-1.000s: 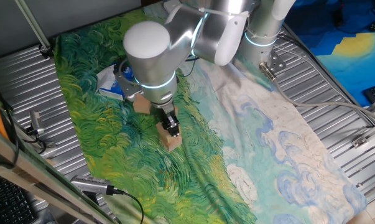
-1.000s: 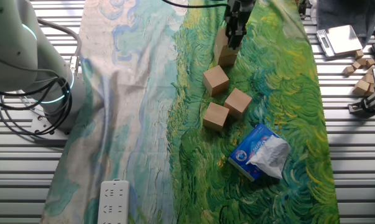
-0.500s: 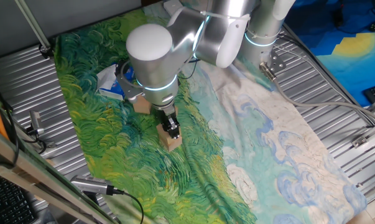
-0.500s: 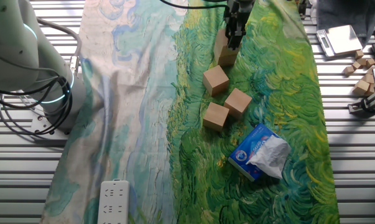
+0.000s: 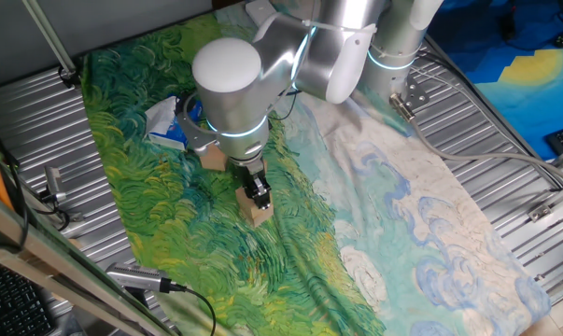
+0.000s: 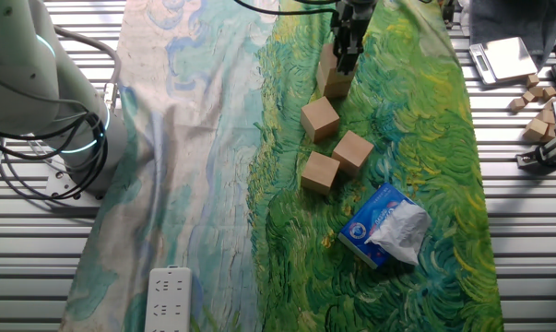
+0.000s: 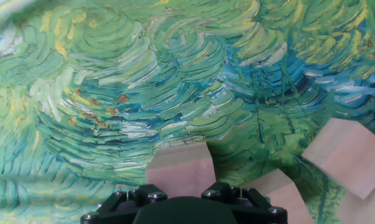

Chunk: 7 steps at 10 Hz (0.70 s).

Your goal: Stack the blocks in a vertical line of five

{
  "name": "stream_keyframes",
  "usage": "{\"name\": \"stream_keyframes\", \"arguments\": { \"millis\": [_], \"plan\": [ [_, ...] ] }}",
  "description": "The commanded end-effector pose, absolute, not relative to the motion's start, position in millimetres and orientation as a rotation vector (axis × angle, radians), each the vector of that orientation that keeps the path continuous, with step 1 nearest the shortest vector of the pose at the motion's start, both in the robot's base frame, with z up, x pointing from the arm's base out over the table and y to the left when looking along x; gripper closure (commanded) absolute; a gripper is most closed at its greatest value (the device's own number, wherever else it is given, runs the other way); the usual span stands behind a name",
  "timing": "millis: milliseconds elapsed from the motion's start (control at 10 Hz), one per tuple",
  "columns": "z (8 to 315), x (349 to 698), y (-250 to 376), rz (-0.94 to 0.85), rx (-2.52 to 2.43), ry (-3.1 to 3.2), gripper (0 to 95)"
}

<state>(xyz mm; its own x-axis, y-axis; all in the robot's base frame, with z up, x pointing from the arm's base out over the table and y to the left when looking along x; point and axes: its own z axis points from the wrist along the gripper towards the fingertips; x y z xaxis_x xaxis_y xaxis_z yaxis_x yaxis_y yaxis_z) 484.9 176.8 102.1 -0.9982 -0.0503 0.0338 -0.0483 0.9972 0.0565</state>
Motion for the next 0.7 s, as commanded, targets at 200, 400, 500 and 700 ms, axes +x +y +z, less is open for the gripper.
{"name": "stream_keyframes", "arguments": {
  "millis": [200,400,500,700],
  "plan": [
    [100.7,484.8,176.6,-0.093,0.094,-3.103,76.0],
    [100.7,484.7,176.7,-0.099,0.108,-3.098,57.0],
    [100.7,484.7,176.7,-0.100,0.116,-3.096,38.0],
    [100.7,484.6,176.7,-0.100,0.133,-3.093,38.0]
  ]
}}
